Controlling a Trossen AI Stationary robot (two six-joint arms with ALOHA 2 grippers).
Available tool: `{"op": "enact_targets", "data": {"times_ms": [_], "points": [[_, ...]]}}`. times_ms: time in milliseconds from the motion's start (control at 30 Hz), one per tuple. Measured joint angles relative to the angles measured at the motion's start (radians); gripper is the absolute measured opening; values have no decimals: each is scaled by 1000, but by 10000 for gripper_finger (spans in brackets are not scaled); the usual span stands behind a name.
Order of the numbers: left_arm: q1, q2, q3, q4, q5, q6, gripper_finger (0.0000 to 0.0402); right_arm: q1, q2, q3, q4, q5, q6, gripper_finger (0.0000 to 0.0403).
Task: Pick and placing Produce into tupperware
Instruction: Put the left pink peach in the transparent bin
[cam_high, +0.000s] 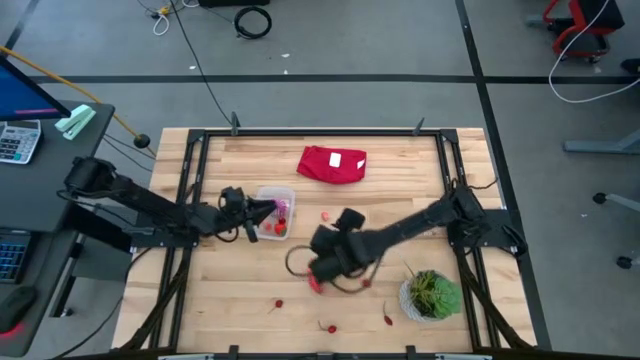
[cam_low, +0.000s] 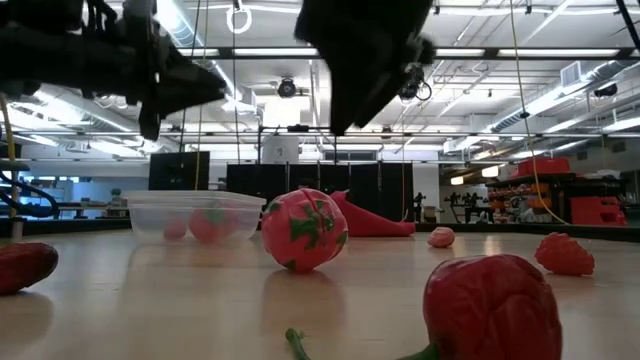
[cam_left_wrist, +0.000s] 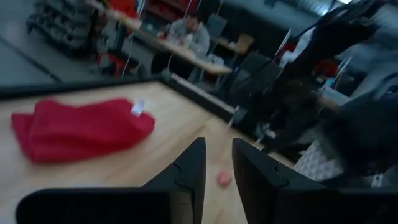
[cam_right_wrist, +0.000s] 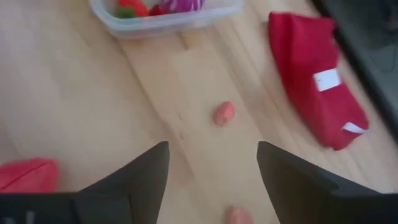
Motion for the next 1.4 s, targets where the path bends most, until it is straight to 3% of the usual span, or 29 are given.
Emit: {"op": "enact_targets", "data": {"times_ms": [133, 267, 500, 700, 1400], "points": [[0, -99, 0, 0, 0, 99, 80, -86, 0, -127, 281, -191, -148, 242], [0, -185, 0, -2, 0, 175, 83, -181, 2, -217, 460, -300, -215, 236], [0, -297, 0, -3, 0, 288, 93, -308, 2, -232, 462, -307, -203, 231], [0, -342, 0, -20, 0, 292, 92, -369, 1, -239, 450, -431, -189, 231], [-2, -345, 0, -57, 7, 254, 92, -327, 37, -265, 446, -346, -106, 225]]}}
